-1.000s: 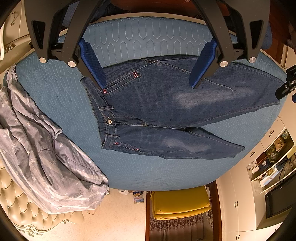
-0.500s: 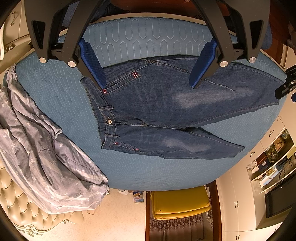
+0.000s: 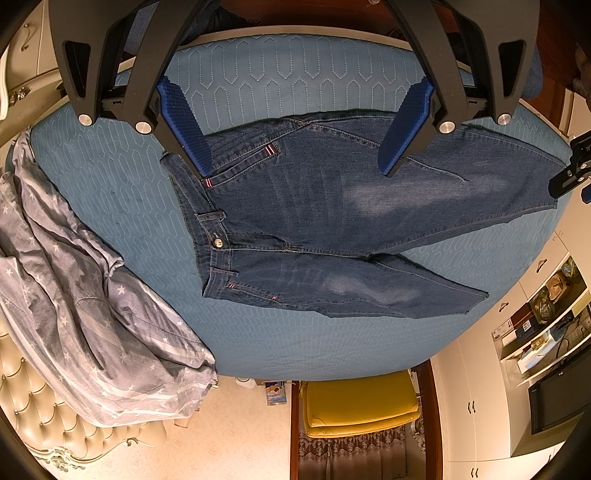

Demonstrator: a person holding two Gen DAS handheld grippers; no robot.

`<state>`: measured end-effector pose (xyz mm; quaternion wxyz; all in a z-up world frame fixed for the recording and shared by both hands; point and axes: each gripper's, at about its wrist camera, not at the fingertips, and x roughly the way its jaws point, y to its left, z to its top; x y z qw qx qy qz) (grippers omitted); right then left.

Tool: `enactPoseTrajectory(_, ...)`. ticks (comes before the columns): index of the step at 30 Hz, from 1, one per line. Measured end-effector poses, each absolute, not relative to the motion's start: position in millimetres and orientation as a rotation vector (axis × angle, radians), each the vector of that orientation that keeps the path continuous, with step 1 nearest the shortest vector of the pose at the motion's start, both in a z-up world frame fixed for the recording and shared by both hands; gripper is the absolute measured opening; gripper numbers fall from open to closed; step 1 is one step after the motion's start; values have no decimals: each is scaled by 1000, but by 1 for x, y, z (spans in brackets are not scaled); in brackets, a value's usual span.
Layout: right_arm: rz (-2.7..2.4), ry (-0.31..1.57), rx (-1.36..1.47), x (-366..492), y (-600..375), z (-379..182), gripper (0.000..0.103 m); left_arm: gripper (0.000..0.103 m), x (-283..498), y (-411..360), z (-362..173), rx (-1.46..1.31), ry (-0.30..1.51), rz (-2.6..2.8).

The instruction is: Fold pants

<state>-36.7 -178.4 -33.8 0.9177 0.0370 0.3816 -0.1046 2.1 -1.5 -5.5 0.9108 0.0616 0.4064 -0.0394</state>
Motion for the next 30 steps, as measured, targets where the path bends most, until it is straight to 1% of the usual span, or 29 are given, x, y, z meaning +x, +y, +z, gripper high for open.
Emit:
enactPoseTrajectory(9,-203,801,84,-34,-175,-42,88,102,7,0,-12,108,861,-84)
enactPoseTrajectory(12,-176,821,139,-16,-203,-47,88,102,14,5,-22,81,891,-109)
enactPoseTrajectory(16,-195,865,193,49,-285,-60,88,102,26,16,-39,36,922,-170)
enactPoseTrajectory(19,-216,921,300,130,-382,-82,88,102,37,27,-50,-4,942,-180)
enactPoseTrajectory(21,-228,982,284,189,-425,-102,88,102,47,41,-57,-60,967,-179)
enactPoseTrajectory(26,-224,1059,288,287,-480,-140,88,102,59,64,-61,-86,960,-96)
enactPoseTrajectory(27,-228,1060,289,303,-487,-147,85,102,61,70,-62,-91,962,-70)
enactPoseTrajectory(29,-213,1071,314,329,-496,-163,84,101,63,77,-66,-101,980,-40)
enactPoseTrajectory(30,-203,1083,323,336,-497,-169,81,101,63,80,-68,-104,992,-24)
